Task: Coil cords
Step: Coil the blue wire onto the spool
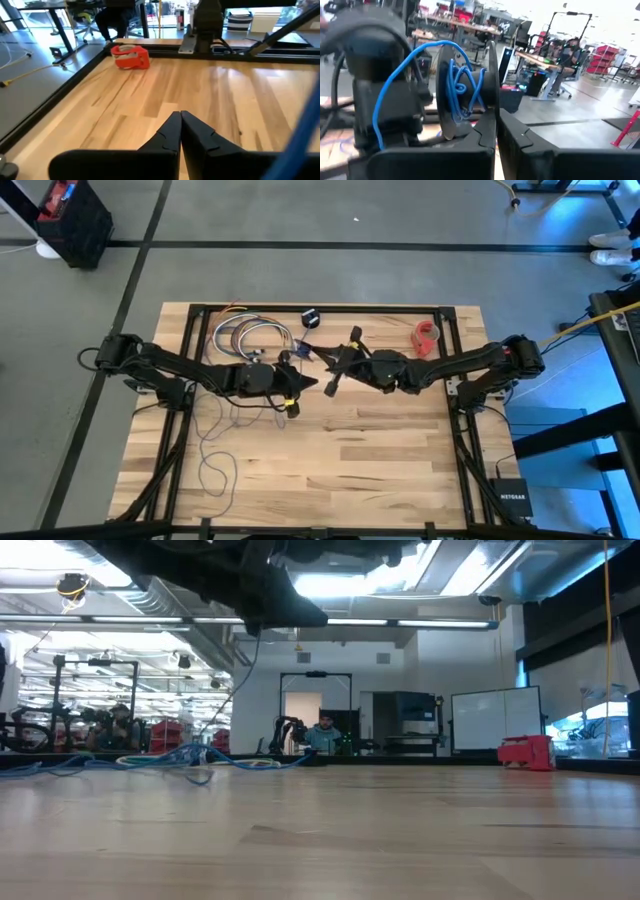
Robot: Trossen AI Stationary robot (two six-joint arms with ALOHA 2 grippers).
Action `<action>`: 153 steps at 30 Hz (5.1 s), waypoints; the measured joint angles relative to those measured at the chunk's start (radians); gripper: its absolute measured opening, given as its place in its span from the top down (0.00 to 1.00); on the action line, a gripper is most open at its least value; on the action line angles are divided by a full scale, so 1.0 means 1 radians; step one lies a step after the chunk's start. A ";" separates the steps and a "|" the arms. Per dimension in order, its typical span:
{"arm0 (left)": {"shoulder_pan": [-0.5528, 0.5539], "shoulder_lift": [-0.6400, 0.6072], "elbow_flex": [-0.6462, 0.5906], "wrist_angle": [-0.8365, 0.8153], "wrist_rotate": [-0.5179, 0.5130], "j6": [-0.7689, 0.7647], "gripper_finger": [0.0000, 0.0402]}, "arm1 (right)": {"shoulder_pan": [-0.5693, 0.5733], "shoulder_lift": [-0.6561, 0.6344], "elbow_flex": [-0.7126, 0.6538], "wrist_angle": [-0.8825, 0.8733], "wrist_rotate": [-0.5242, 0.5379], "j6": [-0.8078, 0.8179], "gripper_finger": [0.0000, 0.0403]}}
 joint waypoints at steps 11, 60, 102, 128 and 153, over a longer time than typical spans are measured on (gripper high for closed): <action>-0.014 -0.038 0.010 -0.064 -0.001 0.045 0.87 | -0.001 0.000 0.000 -0.038 0.046 -0.023 0.98; 0.032 0.025 0.586 -1.586 -0.190 -0.176 0.63 | -0.001 0.000 0.000 -0.119 0.046 -0.012 0.98; 0.189 -0.217 0.018 -0.542 -0.124 0.182 0.64 | -0.001 0.000 0.000 -0.127 0.045 -0.012 0.98; 0.180 -0.512 0.107 -0.677 -0.063 0.082 0.99 | -0.001 0.012 0.000 -0.144 0.054 -0.013 0.98; 0.027 -0.151 0.106 -0.292 0.002 0.012 0.99 | -0.067 0.147 -0.001 0.002 0.023 0.031 0.98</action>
